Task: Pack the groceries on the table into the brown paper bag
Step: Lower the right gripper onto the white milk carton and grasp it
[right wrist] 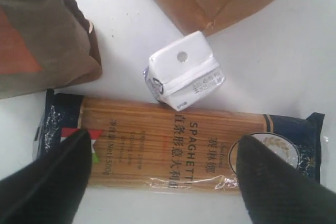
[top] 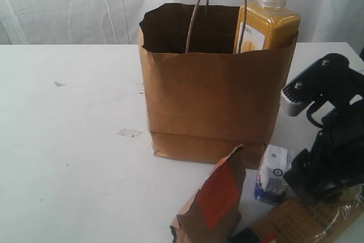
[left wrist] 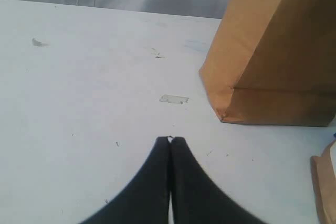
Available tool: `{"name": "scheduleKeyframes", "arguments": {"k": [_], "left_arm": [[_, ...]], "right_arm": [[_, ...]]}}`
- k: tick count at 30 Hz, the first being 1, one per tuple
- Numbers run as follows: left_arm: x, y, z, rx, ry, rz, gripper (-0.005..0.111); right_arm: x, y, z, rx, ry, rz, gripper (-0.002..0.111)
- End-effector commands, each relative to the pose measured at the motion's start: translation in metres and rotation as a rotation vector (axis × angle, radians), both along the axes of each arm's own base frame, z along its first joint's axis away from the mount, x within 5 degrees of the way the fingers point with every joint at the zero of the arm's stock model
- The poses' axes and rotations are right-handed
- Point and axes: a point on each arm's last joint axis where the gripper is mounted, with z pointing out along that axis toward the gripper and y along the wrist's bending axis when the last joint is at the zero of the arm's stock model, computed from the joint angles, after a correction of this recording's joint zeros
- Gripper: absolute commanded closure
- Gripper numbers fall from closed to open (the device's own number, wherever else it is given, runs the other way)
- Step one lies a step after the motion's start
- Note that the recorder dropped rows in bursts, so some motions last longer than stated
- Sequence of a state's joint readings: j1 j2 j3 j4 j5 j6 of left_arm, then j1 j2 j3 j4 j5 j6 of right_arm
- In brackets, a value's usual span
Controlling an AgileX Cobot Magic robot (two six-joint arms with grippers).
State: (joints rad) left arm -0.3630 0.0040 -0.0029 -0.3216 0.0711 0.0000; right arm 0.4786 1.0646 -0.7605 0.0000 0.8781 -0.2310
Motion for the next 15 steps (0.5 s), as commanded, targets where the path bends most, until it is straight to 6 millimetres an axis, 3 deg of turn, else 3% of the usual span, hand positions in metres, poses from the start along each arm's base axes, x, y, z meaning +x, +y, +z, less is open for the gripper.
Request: {"name": "scheduleKeyframes", "arguments": {"k": [1, 15], "left_arm": [[0.0, 0.0, -0.001, -0.007, 0.007, 0.0, 0.107], [0.0, 0.0, -0.001, -0.007, 0.007, 0.0, 0.107]], "right_arm": [[0.01, 0.005, -0.01, 0.002, 0.017, -0.008, 0.035], [0.044, 0.022, -0.046, -0.055, 0.022, 0.071, 0.035]]}}
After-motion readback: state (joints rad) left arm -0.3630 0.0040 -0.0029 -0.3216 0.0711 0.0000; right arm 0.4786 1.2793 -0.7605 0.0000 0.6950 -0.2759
